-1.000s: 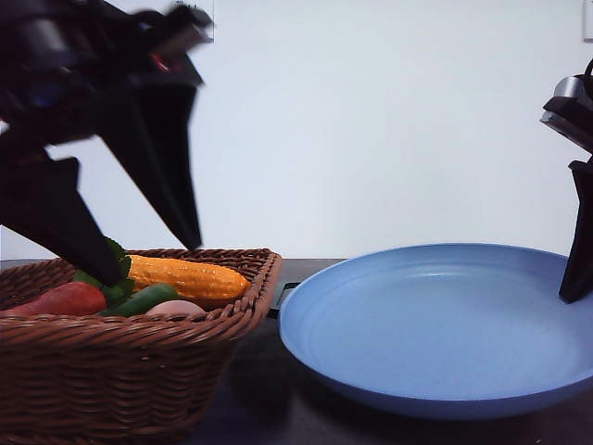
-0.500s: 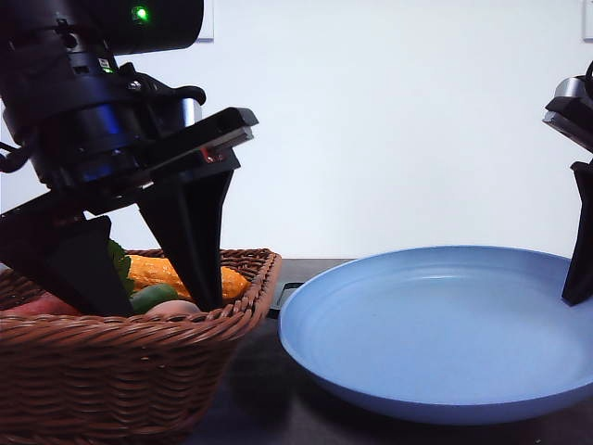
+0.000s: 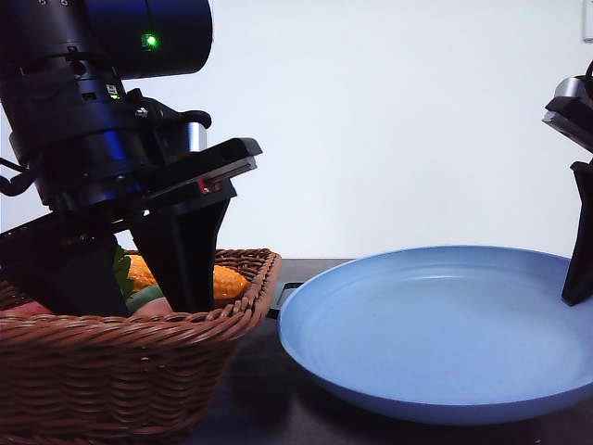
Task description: Transfer egg from basket to plate and serve
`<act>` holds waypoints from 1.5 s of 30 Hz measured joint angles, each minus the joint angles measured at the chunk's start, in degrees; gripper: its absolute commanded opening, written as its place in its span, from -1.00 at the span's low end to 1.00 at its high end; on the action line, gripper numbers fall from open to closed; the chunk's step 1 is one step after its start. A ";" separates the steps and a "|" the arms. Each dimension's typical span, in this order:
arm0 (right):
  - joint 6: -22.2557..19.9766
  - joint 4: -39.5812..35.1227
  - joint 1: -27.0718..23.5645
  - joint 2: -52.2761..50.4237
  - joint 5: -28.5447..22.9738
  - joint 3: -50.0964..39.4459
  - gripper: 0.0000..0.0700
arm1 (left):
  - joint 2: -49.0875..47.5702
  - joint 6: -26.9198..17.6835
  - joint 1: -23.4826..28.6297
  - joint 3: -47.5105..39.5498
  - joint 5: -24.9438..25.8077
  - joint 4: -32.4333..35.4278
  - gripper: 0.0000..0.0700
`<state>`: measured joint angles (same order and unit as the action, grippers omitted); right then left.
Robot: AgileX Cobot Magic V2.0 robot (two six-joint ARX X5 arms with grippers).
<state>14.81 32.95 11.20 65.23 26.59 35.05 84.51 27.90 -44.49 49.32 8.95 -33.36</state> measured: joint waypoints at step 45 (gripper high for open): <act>-2.20 10.86 -2.41 -6.76 13.56 6.82 -1.00 | -5.01 -11.10 -11.02 24.28 -1.14 -4.27 -0.34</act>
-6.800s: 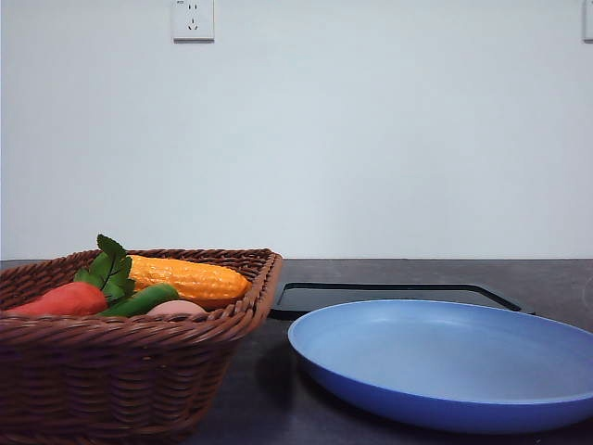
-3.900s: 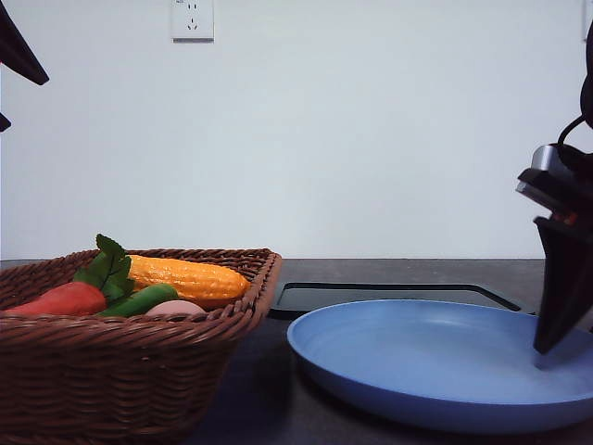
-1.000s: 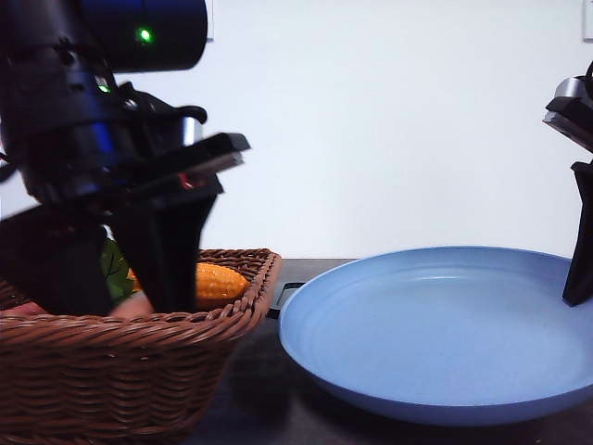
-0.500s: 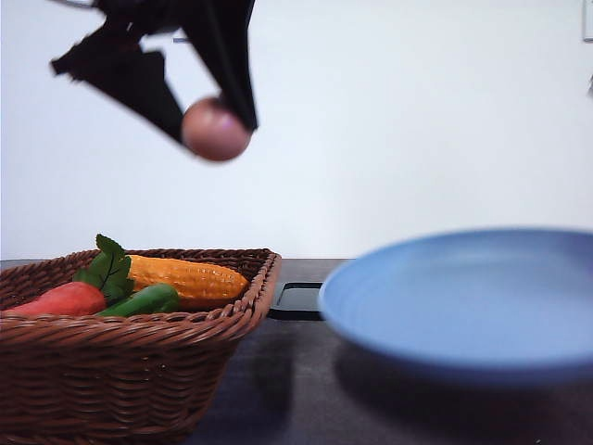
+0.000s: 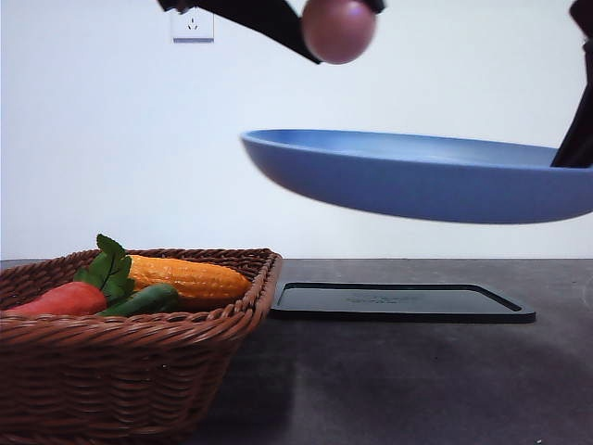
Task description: Transfer egg from basket to plate and serve
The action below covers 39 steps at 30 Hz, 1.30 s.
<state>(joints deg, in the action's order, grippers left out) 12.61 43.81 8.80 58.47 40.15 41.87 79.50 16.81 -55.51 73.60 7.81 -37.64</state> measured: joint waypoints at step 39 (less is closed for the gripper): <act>1.32 -2.42 4.17 7.43 -0.56 0.00 -1.00 | -0.47 -7.16 2.48 0.53 -1.69 -8.06 0.12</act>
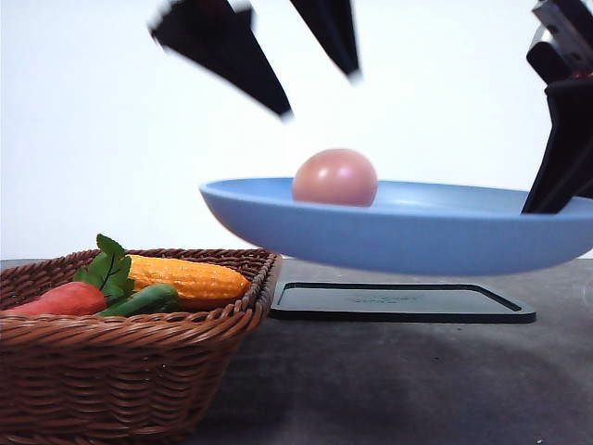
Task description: Transfer egg from basket to plate and serve
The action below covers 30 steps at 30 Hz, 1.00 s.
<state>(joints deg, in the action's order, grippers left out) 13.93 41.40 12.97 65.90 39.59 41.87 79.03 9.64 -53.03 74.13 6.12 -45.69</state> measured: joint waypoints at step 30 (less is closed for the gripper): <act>-0.22 5.36 -9.33 42.98 -3.27 44.47 -1.00 | -27.72 -4.15 11.88 0.18 -3.72 -11.30 0.12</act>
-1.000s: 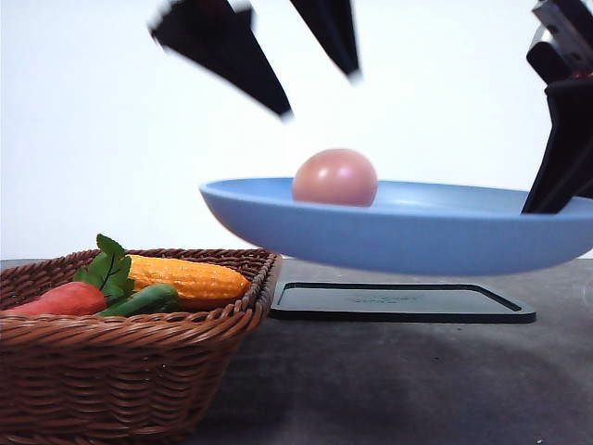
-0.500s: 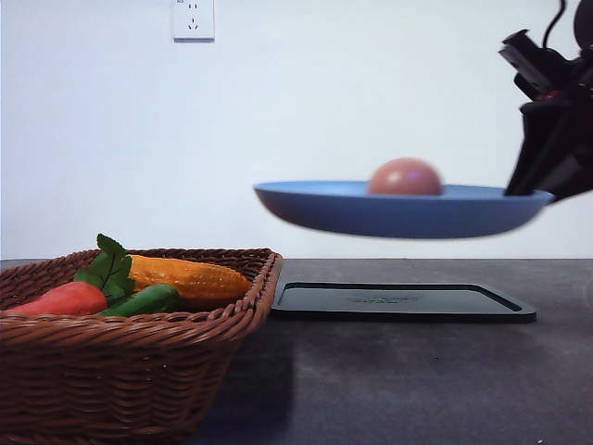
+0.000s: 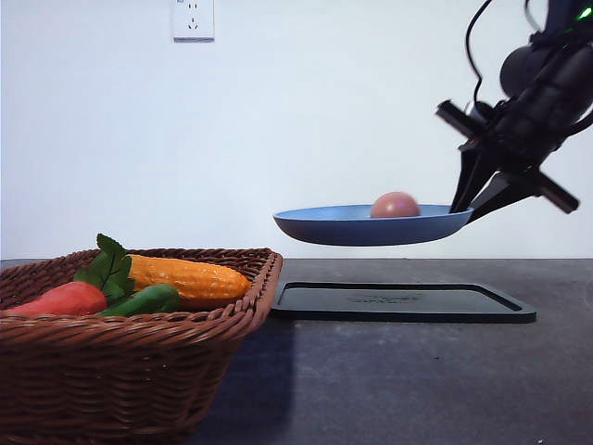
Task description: Transfer egg from basket to plate and serve
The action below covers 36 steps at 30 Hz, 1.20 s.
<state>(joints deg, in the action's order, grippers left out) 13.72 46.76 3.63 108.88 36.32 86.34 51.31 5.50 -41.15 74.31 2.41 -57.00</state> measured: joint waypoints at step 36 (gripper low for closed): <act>-3.42 5.49 -2.62 12.60 -6.71 8.77 -0.26 | 0.06 2.15 0.02 0.02 -0.83 0.00 0.11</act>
<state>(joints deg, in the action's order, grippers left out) 10.29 52.25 1.01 121.48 29.60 95.11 51.37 7.64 -41.12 74.32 1.58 -56.99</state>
